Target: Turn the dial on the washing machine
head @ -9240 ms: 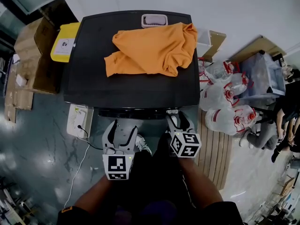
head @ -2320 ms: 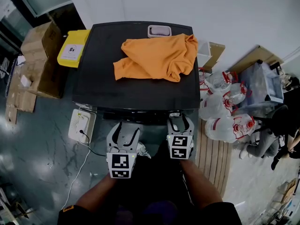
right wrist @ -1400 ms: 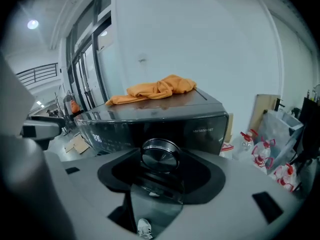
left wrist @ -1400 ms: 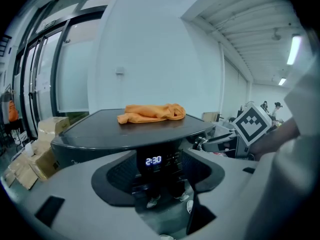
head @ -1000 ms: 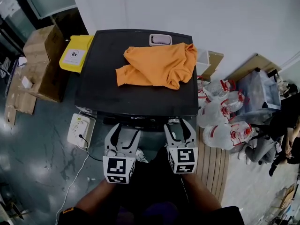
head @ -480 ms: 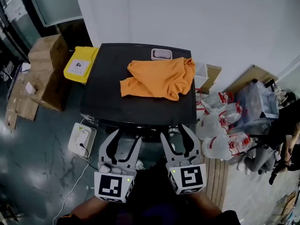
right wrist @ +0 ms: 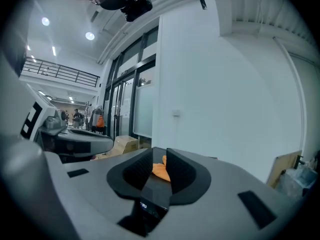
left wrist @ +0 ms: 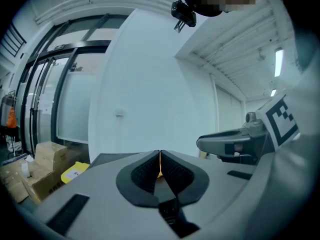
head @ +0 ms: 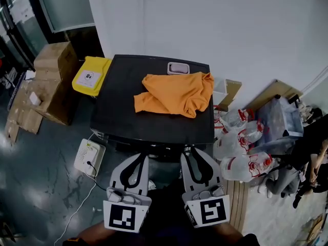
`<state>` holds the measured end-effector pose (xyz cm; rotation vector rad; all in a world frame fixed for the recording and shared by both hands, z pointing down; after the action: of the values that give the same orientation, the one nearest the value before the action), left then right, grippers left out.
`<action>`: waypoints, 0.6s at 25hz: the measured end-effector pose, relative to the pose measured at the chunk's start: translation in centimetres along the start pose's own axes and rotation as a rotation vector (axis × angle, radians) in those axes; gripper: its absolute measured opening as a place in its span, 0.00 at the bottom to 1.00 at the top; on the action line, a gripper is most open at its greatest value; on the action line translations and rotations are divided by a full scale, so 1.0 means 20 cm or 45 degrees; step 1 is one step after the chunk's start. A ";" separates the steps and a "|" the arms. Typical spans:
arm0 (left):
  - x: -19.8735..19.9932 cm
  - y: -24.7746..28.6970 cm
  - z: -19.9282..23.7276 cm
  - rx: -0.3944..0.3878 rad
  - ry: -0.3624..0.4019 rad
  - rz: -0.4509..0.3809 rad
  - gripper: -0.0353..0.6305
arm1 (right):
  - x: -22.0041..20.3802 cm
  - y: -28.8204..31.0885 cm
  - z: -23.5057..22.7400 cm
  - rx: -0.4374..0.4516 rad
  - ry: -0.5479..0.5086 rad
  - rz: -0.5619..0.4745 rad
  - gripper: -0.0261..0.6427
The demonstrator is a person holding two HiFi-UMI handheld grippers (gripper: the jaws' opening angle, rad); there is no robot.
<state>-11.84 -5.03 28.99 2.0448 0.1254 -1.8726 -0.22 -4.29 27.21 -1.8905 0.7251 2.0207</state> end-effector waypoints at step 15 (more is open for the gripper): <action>-0.04 0.00 0.00 -0.004 0.004 0.033 0.07 | -0.07 0.03 0.10 0.084 -0.007 0.088 0.06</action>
<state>-11.88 -4.77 29.75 2.0381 0.1022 -1.8526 -2.07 -3.50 28.72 -1.8470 0.8561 2.0162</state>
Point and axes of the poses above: the fingertips, and each gripper's own axes: y forward along the fingers, z to its left, x out of its top, the point moved 1 cm from there along -y, backward along the fingers, and after that the axes turned 15 degrees about x, right-handed, at the moved point
